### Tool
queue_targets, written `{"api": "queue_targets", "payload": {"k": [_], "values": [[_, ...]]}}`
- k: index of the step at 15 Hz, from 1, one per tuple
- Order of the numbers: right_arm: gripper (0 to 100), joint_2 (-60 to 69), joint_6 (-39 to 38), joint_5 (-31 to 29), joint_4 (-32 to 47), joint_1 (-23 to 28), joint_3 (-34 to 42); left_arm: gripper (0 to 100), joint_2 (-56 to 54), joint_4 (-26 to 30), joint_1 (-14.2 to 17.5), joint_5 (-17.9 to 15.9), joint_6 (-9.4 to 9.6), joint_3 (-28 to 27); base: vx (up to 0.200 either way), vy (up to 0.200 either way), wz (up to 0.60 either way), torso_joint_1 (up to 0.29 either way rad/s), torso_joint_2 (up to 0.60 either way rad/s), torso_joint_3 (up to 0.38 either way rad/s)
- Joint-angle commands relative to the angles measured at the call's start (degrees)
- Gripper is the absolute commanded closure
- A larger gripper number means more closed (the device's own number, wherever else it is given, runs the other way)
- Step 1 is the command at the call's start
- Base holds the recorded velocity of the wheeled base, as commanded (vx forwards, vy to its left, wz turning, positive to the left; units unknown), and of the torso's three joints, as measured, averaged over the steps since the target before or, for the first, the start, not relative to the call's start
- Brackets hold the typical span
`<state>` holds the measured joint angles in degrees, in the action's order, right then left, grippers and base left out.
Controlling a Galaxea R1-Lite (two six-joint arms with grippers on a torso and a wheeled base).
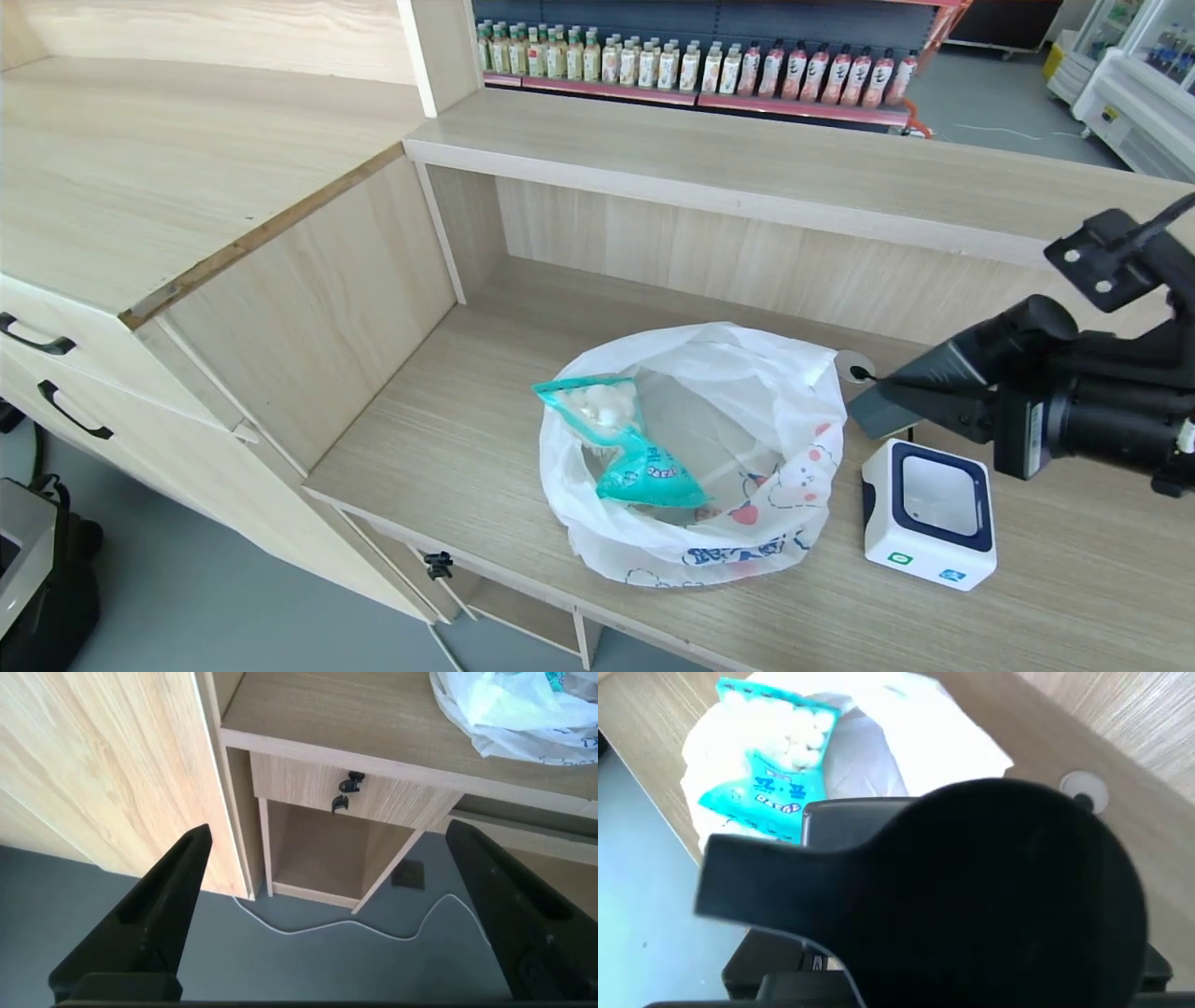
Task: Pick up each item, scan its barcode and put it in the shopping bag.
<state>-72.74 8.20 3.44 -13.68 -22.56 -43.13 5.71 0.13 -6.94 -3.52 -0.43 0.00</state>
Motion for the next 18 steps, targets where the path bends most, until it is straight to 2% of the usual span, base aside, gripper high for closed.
{"api": "queue_targets", "payload": {"k": [1, 7, 11, 16, 18], "values": [[100, -4.6, -2.49, 0.08, -1.09, -0.55, 2.26, 0, 0.01, 0.04, -0.01, 0.01, -0.01, 0.0, 0.0, 0.0, 0.0, 0.0, 0.0, 0.0], [100, -8.65, -11.63, 0.08, -7.59, -4.51, 9.38, 0, 0.01, 0.04, -0.01, 0.01, -0.01, 0.0, 0.0, 0.0, 0.0, 0.0, 0.0, 0.0], [100, -12.07, -12.25, 0.08, -20.51, -6.53, 15.62, 0, 0.1, 0.04, -0.01, 0.01, -0.01, 0.0, 0.0, 0.0, 0.0, 0.0, 0.0, 0.0], [100, -15.06, -12.25, 0.08, -21.74, -5.82, 16.24, 0, 0.01, 0.04, -0.01, 0.01, -0.01, 0.0, 0.0, 0.0, 0.0, 0.0, 0.0, 0.0], [100, -16.73, -13.04, 0.08, -25.61, -5.82, 16.76, 0, 0.01, -0.05, -0.01, 0.01, -0.01, 0.0, 0.0, 0.0, 0.0, 0.0, 0.0, 0.0]]}}
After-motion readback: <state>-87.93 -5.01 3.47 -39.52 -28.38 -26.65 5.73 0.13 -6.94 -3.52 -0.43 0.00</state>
